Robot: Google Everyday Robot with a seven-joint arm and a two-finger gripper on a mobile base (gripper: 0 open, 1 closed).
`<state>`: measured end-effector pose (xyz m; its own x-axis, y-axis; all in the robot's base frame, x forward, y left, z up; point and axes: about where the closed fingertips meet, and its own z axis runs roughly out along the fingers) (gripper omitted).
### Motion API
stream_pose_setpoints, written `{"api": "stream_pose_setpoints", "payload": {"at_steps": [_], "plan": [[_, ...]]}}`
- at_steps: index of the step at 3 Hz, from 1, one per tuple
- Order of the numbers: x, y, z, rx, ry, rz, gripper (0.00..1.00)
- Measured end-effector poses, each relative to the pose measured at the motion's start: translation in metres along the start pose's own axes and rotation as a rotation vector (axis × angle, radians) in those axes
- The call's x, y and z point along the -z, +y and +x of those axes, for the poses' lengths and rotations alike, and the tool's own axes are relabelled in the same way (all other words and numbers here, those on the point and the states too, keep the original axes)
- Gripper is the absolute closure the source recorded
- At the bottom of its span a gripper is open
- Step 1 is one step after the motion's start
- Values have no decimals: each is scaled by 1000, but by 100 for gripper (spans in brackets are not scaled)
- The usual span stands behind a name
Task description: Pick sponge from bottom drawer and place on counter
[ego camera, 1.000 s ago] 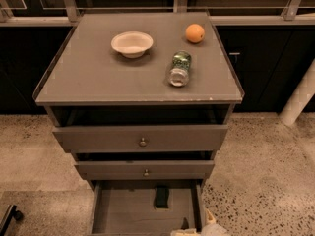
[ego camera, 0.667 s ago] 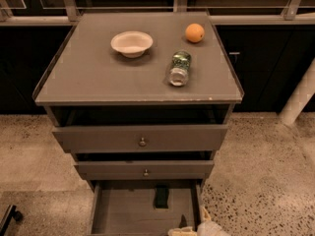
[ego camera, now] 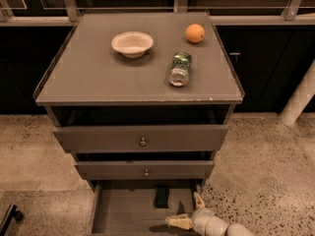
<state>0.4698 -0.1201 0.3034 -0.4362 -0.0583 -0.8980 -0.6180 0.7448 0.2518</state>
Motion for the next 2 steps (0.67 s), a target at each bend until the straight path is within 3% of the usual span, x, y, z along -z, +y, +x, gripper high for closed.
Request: {"api": "stream_pose_setpoints", "payload": {"at_steps": [1,2], "plan": [[0,0,0,0,0,0,0],[-19,3,10,33,11,-6,0]]}}
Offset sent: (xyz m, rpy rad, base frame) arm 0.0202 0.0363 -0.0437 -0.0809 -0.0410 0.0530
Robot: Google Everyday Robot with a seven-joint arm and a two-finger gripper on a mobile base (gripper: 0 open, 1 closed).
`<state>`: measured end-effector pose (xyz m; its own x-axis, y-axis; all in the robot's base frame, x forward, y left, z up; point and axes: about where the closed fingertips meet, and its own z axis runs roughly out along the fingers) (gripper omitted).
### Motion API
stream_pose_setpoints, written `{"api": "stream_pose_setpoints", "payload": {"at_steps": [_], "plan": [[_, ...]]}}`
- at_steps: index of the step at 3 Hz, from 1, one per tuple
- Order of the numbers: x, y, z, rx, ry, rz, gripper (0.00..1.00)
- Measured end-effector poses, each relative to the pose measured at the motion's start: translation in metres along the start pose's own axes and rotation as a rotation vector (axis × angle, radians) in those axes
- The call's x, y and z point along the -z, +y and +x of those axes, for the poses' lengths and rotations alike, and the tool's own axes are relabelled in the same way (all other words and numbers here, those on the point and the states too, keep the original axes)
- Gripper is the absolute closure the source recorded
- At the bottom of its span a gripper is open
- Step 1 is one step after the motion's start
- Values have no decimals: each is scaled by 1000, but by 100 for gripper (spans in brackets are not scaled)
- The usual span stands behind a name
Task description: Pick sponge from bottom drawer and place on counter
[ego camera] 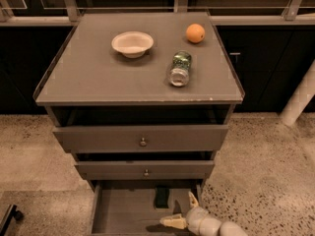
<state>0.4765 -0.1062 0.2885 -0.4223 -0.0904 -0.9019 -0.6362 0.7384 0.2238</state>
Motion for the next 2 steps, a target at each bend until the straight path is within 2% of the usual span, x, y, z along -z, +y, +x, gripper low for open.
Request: {"api": "stream_pose_setpoints", "payload": {"at_steps": [2], "plan": [[-67,-15,27,111,81,-21,0]]}}
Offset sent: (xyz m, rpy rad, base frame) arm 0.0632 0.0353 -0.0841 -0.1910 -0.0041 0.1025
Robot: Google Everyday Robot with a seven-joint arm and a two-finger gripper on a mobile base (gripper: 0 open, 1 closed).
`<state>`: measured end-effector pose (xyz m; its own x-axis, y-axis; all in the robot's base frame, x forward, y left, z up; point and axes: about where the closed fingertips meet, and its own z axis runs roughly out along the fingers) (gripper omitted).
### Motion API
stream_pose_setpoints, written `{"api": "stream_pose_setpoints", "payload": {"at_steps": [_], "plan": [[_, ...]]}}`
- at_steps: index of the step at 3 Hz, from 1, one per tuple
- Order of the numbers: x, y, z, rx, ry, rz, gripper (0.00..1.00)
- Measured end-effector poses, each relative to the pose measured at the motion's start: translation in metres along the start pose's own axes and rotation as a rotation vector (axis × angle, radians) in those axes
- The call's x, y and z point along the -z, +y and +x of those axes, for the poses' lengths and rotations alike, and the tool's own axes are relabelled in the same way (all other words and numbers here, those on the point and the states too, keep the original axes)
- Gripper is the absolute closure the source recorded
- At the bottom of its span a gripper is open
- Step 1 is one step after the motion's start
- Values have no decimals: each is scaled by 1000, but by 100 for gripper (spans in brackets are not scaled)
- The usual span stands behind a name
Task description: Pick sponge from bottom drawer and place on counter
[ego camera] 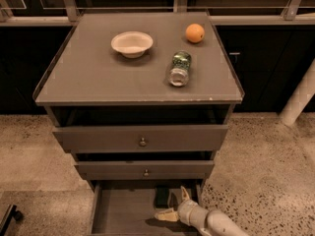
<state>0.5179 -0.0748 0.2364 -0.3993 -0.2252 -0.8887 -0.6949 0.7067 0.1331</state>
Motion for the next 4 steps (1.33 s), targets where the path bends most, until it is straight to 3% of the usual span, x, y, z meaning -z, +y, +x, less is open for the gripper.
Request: {"api": "stream_pose_setpoints", "payload": {"at_steps": [1,3,4], "plan": [[0,1,1,-3,-1,2,0],[-49,-3,13,65,19,10,0],[-50,-3,13,66,19,10,0]]}}
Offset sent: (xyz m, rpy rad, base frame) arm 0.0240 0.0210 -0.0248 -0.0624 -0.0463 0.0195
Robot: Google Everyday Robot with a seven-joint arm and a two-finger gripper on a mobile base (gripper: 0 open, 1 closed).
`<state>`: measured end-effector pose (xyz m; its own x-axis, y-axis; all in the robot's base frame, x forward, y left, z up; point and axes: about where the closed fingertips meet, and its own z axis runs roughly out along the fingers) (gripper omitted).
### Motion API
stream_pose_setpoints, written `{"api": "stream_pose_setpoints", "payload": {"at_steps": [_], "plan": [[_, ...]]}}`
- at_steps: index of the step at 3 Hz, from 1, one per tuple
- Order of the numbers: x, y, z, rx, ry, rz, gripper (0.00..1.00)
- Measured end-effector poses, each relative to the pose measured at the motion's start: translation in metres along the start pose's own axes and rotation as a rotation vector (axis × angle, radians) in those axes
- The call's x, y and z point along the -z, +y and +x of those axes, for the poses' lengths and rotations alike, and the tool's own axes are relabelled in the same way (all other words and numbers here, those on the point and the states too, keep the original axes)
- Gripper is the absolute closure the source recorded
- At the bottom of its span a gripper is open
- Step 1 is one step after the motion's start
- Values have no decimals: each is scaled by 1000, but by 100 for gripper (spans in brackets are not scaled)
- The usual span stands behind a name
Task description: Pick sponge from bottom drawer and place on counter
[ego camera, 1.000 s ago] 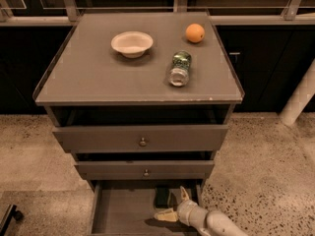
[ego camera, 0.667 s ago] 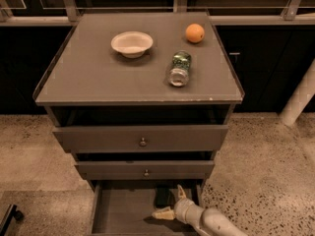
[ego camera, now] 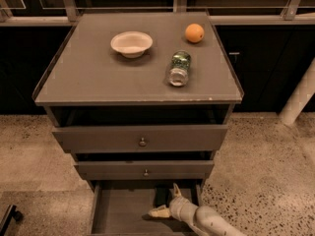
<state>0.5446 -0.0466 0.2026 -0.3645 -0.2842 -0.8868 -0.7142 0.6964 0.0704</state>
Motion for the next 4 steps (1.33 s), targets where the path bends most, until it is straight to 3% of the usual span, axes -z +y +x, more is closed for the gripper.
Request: {"api": "stream_pose_setpoints", "payload": {"at_steps": [3,4], "plan": [[-24,-17,30,0,88,42,0],[-30,-11,36,-20,102,45,0]]}}
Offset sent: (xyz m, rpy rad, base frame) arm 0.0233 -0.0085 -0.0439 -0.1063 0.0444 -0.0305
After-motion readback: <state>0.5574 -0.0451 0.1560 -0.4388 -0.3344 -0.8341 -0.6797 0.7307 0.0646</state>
